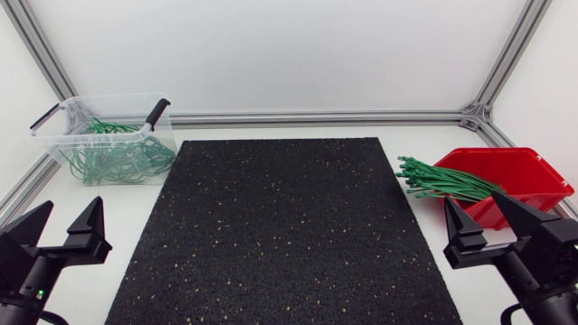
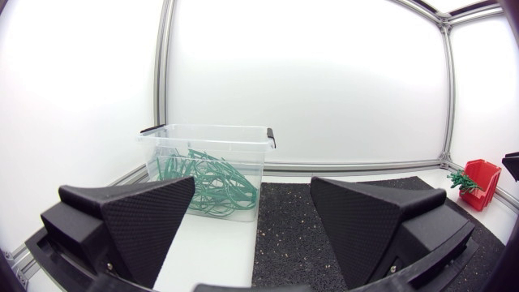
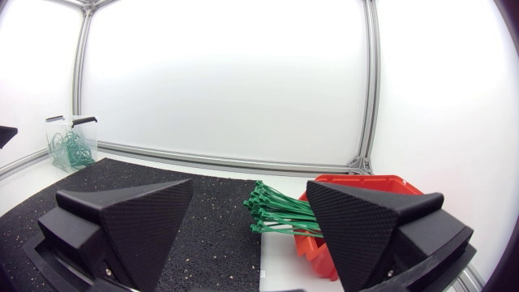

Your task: Take a green cable tie from the red box, thread the tail through the head to close it, then place it in the transparent bin on the left.

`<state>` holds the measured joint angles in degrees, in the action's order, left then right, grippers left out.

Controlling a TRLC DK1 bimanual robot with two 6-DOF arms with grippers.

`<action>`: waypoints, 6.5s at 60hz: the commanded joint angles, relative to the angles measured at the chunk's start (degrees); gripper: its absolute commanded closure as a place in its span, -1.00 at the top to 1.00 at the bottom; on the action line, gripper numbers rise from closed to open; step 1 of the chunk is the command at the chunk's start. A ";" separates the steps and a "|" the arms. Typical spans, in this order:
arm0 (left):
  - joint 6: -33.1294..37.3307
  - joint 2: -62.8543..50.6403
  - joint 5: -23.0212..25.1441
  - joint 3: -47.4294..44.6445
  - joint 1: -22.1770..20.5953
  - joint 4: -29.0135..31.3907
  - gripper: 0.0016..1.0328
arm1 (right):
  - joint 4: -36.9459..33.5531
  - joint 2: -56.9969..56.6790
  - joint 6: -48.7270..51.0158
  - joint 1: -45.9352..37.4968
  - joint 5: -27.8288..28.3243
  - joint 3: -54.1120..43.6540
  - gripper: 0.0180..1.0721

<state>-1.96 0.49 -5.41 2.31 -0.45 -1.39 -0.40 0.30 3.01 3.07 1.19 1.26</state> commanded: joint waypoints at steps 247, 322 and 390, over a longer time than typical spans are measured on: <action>-1.03 -0.84 1.28 -2.13 1.24 2.09 0.92 | -11.55 81.79 82.95 -13.53 7.42 37.42 -0.65; -0.86 -0.05 2.25 -2.04 2.82 2.44 0.92 | -48.73 58.94 70.12 -3.95 22.19 53.32 -0.89; -4.64 -38.72 27.47 23.97 10.03 7.89 0.92 | -45.74 74.68 27.93 24.88 33.44 63.25 -0.89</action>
<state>-7.51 -33.19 20.25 21.28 9.32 4.86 -46.46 72.90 33.28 28.12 32.80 62.43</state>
